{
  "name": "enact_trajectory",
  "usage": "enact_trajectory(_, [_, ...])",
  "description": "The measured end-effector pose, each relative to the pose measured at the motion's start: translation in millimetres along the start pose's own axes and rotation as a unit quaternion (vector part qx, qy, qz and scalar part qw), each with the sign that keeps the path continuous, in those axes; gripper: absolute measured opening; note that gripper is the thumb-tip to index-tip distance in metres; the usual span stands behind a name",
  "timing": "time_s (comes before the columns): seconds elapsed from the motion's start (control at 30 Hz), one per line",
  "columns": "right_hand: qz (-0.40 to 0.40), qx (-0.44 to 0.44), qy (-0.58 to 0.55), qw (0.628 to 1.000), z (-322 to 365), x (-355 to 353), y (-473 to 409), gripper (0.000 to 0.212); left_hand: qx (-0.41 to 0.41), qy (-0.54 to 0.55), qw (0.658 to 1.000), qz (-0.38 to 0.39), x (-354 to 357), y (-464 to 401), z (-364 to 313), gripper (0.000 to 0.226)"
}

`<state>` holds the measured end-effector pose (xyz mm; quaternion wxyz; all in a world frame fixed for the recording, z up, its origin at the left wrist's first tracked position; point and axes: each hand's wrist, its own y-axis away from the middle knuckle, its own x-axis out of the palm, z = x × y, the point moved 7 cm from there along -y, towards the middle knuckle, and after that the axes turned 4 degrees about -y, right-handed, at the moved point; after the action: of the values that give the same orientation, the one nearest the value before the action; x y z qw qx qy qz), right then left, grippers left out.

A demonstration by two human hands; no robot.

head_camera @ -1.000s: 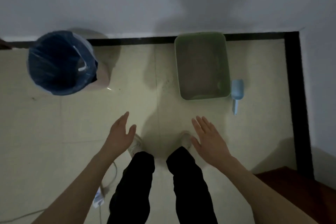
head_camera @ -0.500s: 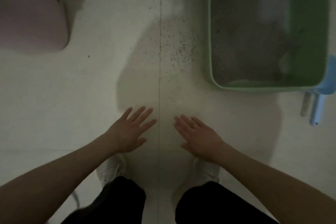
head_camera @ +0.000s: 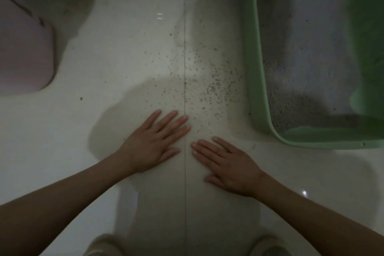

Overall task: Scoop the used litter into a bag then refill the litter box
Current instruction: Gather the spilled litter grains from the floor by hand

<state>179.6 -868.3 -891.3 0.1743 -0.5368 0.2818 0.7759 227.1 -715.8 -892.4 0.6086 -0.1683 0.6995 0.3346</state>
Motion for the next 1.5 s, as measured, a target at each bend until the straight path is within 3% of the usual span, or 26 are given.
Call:
enact_trajectory(0.23, [-0.084,0.186,-0.008,0.979,-39.6,-38.4,-42.7,0.058,-0.111,0.040,0.990,-0.074,-35.4,-60.3,50.1,0.059])
enact_trajectory(0.33, [-0.173,0.329,-0.076,0.925,-62.8,-53.4,-30.9,0.063,-0.207,0.093,0.968,-0.106,-40.5,-37.6,72.7,0.061])
enact_trajectory(0.4, [-0.207,0.397,-0.119,0.886,-71.0,-53.7,-24.5,0.067,-0.320,0.109,0.934,-0.119,-31.2,-7.1,97.8,0.063])
enact_trajectory(0.47, [-0.215,0.444,-0.132,0.860,-74.0,-50.2,-26.5,0.069,-0.448,0.140,0.876,-0.108,-14.6,25.1,122.7,0.067])
enact_trajectory(0.53, [-0.211,0.500,-0.143,0.827,-78.2,-42.3,-32.7,0.069,-0.522,0.161,0.833,-0.081,-1.2,41.2,131.8,0.071])
enact_trajectory(0.6, [-0.213,0.517,-0.139,0.817,-77.1,-40.5,-45.2,0.070,-0.495,0.148,0.853,-0.073,1.1,30.3,122.5,0.072])
enact_trajectory(0.7, [-0.200,0.398,-0.137,0.885,-58.6,-44.3,-80.7,0.062,-0.330,0.126,0.929,-0.108,-9.7,-13.0,89.6,0.064])
enact_trajectory(0.77, [-0.219,0.358,-0.134,0.898,-57.5,-52.5,-87.2,0.059,-0.254,0.135,0.948,-0.137,-20.9,-35.5,84.8,0.059])
enact_trajectory(0.83, [-0.242,0.395,-0.163,0.871,-72.2,-59.2,-78.7,0.061,-0.270,0.141,0.937,-0.173,-33.7,-47.7,110.3,0.058])
enact_trajectory(0.9, [-0.243,0.444,-0.186,0.842,-87.9,-59.0,-65.8,0.063,-0.357,0.143,0.904,-0.185,-38.5,-54.4,151.8,0.058])
enact_trajectory(1.0, [-0.231,0.506,-0.186,0.810,-106.7,-56.7,-59.8,0.068,-0.465,0.157,0.861,-0.132,-31.5,-70.0,195.5,0.060])
enact_trajectory(1.07, [-0.228,0.498,-0.194,0.814,-113.2,-58.7,-71.9,0.067,-0.415,0.142,0.889,-0.129,-35.1,-91.2,184.9,0.060])
enact_trajectory(1.13, [-0.212,0.430,-0.197,0.855,-111.5,-63.3,-91.9,0.064,-0.259,0.142,0.942,-0.157,-46.0,-114.1,147.8,0.059])
enact_trajectory(1.2, [-0.215,0.369,-0.186,0.885,-109.5,-69.6,-103.7,0.063,-0.153,0.136,0.963,-0.174,-51.9,-123.2,125.9,0.058])
enact_trajectory(1.23, [-0.227,0.374,-0.186,0.880,-113.9,-72.1,-103.6,0.061,-0.157,0.136,0.961,-0.185,-54.7,-126.5,132.9,0.057])
enact_trajectory(1.3, [-0.255,0.444,-0.195,0.837,-130.8,-74.3,-95.2,0.059,-0.251,0.138,0.940,-0.187,-56.0,-134.2,167.8,0.058])
enact_trajectory(1.37, [-0.268,0.506,-0.209,0.793,-144.4,-72.5,-89.8,0.060,-0.340,0.158,0.914,-0.153,-54.4,-144.7,202.4,0.060])
enact_trajectory(1.4, [-0.264,0.513,-0.209,0.790,-146.4,-72.9,-92.4,0.060,-0.352,0.164,0.911,-0.137,-55.5,-152.7,211.3,0.060])
enact_trajectory(1.5, [-0.265,0.464,-0.218,0.817,-141.8,-77.7,-109.2,0.064,-0.244,0.172,0.946,-0.123,-67.2,-180.9,191.0,0.060])
